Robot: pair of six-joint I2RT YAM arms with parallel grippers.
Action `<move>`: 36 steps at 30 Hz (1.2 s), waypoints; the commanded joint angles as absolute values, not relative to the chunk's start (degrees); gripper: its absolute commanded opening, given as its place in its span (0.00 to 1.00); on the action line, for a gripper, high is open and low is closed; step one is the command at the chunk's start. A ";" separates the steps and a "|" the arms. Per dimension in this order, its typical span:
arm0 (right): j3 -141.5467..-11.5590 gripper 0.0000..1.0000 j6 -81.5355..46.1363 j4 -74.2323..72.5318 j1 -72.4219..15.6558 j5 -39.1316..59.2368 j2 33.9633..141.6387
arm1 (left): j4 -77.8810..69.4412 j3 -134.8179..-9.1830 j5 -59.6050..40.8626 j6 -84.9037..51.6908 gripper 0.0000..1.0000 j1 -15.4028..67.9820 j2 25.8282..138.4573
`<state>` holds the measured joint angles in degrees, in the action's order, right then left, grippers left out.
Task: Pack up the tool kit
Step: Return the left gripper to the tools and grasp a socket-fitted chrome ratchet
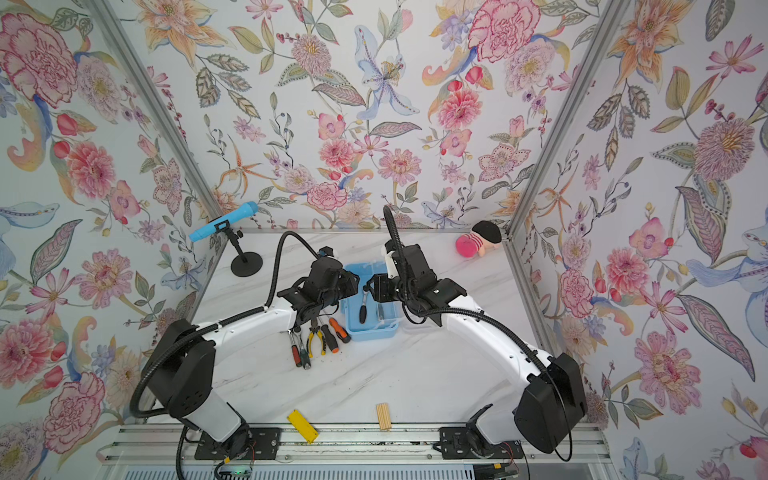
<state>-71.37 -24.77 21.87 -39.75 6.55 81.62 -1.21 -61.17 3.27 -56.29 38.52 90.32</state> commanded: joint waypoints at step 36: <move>-78.31 0.49 -24.44 24.11 -51.64 9.14 99.80 | 3.02 -24.44 14.15 -59.29 0.33 29.93 72.18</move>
<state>-77.60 -23.51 24.62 -51.77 8.58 98.65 4.62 -25.15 14.72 -60.47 30.98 70.94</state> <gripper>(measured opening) 0.493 0.335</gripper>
